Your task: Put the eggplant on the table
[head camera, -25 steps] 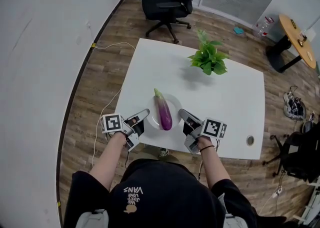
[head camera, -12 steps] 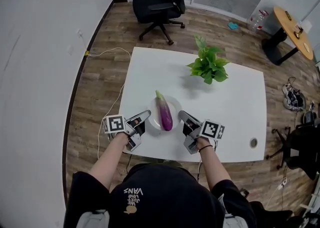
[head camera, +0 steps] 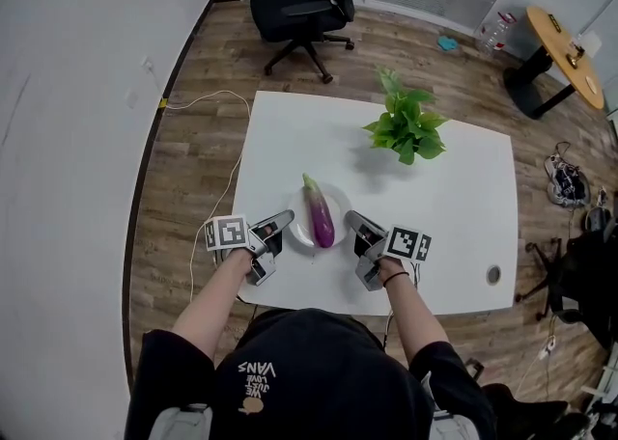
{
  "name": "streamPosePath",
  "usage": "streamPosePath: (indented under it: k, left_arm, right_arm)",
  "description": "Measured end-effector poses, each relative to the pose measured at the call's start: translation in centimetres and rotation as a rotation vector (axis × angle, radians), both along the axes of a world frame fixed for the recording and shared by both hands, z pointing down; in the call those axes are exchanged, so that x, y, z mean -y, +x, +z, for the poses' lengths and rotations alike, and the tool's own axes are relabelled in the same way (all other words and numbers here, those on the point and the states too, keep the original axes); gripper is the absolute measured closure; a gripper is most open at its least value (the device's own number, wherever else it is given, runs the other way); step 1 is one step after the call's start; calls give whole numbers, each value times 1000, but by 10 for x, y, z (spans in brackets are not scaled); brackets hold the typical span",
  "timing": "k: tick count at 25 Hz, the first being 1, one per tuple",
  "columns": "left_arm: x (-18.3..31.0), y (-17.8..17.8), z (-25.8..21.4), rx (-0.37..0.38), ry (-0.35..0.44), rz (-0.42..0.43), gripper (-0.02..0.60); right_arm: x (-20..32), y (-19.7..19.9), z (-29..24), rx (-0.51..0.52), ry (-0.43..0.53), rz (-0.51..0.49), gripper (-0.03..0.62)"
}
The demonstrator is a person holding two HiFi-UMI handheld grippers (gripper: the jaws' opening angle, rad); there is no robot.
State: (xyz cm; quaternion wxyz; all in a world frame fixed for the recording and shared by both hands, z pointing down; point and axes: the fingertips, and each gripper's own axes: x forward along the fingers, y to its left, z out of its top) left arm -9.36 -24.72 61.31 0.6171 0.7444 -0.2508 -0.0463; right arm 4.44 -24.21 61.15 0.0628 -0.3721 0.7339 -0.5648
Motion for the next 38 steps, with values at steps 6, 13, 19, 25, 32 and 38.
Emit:
streamPosePath:
  k: [6, 13, 19, 25, 32, 38]
  left_arm:
    - [2, 4, 18, 16, -57, 13, 555]
    - [3, 5, 37, 48, -117, 9, 555]
    - [3, 5, 42, 49, -163, 9, 555]
    - [3, 6, 47, 66, -191, 21, 555]
    - [1, 7, 51, 154, -234, 72, 554]
    - [0, 10, 54, 214, -255, 105, 554]
  right_arm:
    - [1, 4, 19, -27, -34, 5, 563]
    - [3, 5, 36, -36, -81, 17, 563]
    - [3, 5, 39, -56, -106, 15, 563]
    - [3, 6, 44, -81, -139, 1, 563]
    - [0, 5, 47, -119, -193, -29, 563]
    - [-2, 6, 55, -164, -240, -51, 562]
